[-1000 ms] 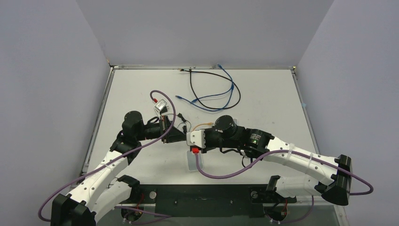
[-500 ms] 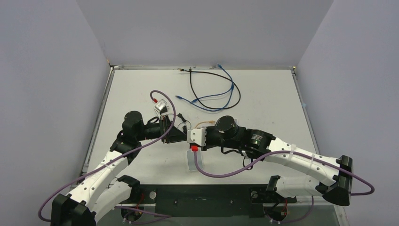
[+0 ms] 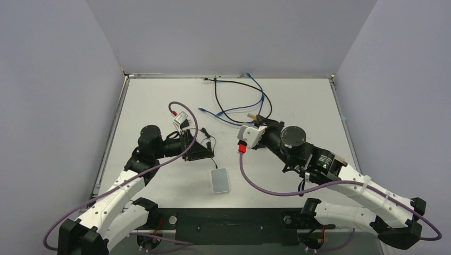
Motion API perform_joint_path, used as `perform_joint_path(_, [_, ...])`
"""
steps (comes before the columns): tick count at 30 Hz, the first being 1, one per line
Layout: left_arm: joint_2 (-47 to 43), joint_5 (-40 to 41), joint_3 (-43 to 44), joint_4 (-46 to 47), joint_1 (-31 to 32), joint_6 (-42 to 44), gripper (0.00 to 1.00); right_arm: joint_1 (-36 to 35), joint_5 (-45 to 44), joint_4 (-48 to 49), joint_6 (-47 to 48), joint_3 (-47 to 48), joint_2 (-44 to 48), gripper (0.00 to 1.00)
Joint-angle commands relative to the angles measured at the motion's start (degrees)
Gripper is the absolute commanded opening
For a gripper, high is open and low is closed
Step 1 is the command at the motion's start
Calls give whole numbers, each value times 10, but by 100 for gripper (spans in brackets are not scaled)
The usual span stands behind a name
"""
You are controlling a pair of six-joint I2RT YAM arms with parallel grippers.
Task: Insert the plug into the switch port
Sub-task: Pick up the connector from the center of the board.
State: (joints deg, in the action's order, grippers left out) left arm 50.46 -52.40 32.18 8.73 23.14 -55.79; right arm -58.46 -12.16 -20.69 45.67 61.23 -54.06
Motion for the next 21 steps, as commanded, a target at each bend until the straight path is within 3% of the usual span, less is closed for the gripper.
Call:
perform_joint_path(1, [7, 6, 0, 11, -5, 18, 51, 4, -167, 18, 88, 26, 20, 0])
perform_joint_path(5, [18, 5, -1, 18, -5, 20, 51, 3, -255, 4, 136, 21, 22, 0])
perform_joint_path(13, [40, 3, -4, 36, -5, 21, 51, 6, -319, 1, 143, -25, 39, 0])
perform_joint_path(17, [49, 5, -9, 38, -5, 27, 51, 26, -214, -106, 30, -14, 17, 0])
perform_joint_path(21, [54, 16, -29, 39, -5, 25, 50, 56, -87, -127, -55, -48, -6, 0])
